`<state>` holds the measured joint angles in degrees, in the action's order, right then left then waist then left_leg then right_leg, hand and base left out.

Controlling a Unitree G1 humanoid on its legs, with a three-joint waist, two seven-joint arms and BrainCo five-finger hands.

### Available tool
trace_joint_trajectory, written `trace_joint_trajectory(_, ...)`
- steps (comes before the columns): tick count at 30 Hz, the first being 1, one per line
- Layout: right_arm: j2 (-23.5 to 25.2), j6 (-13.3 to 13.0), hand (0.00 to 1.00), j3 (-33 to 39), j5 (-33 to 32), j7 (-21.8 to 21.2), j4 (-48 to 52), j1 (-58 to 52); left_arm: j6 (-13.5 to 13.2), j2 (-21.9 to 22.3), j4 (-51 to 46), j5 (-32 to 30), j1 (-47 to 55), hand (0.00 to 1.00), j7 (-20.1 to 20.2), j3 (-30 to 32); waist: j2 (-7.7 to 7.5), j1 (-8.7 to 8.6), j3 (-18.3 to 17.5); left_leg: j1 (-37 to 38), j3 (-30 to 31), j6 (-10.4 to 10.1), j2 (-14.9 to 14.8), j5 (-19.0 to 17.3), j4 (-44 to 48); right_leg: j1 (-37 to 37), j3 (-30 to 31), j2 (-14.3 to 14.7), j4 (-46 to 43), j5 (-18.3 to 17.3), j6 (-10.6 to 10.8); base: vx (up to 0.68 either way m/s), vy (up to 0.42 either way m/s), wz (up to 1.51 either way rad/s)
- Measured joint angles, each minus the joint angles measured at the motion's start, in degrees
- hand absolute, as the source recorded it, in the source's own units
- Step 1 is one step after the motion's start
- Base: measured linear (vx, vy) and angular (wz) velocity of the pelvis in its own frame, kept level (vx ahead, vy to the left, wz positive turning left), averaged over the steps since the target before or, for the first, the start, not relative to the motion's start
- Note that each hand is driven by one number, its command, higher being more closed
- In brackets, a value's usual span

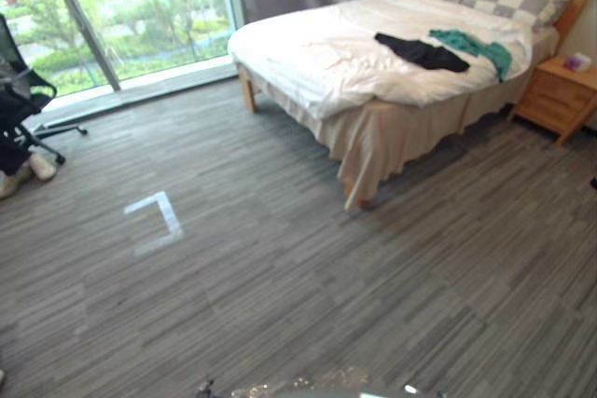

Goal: Tidy the bed and pick cloth on bed and put in laundry

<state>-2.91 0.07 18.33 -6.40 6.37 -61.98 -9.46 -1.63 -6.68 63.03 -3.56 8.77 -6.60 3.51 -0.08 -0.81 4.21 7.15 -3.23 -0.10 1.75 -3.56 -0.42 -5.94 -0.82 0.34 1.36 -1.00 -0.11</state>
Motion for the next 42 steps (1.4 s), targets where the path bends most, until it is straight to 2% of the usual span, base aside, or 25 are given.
trace_joint_trajectory(4,0.21,-0.01,0.0,0.44,0.04,-0.04,-0.02,0.07,0.03,-0.04,0.64,-0.04,-0.33,0.0,0.04,0.04,-0.69,0.06,0.33,1.8,-0.04,-0.09,-0.24,0.07,-1.66,-1.9,-0.21,0.27,1.91,0.26,0.35,0.02,-0.009,0.0)
trace_joint_trajectory(19,0.8,0.0,0.0,1.61,0.19,-0.09,-0.35,1.49,0.03,-0.12,0.65,-0.09,-1.17,0.0,0.09,0.96,-0.64,0.06,1.51,2.76,-1.17,-0.24,-1.23,0.12,-2.75,-2.85,-0.68,1.23,2.97,0.04,1.08,0.0,-0.015,0.0)
trace_joint_trajectory(35,1.04,0.02,0.0,2.66,0.21,-0.29,-0.13,1.46,0.04,-0.2,0.62,-1.44,-1.72,0.0,0.24,0.6,-0.76,-0.14,2.16,2.4,-3.8,-0.41,-1.84,-0.06,-3.62,-1.56,1.72,1.95,3.82,0.55,0.82,-0.04,-0.024,-0.08)
trace_joint_trajectory(38,1.37,0.03,0.0,4.05,0.17,-0.3,-0.01,2.31,0.12,-0.29,0.63,-1.61,-2.99,0.0,0.26,0.59,-0.6,-0.04,2.78,0.56,-5.54,-0.31,-2.35,-0.01,-3.53,2.07,3.31,2.53,0.72,-0.08,0.38,-0.01,-0.026,-0.33)
trace_joint_trajectory(40,1.98,-0.01,0.0,5.48,0.12,-0.3,0.51,3.41,0.17,-0.59,0.63,-1.63,-4.05,0.0,0.32,0.58,-0.98,-0.08,4.39,0.77,-7.7,-0.74,-2.73,-0.29,-3.26,5.62,4.36,3.14,-6.3,-3.23,0.16,0.02,-0.046,-0.47)
trace_joint_trajectory(42,2.48,-0.15,0.0,6.74,-0.01,-0.37,0.96,3.54,0.18,-0.68,0.63,-1.64,-4.67,0.0,0.31,0.54,-1.11,-0.22,5.27,1.58,-10.1,-1.57,-2.92,-1.17,-2.61,8.91,3.96,3.26,-13.93,-6.1,1.61,0.01,-0.046,-0.53)
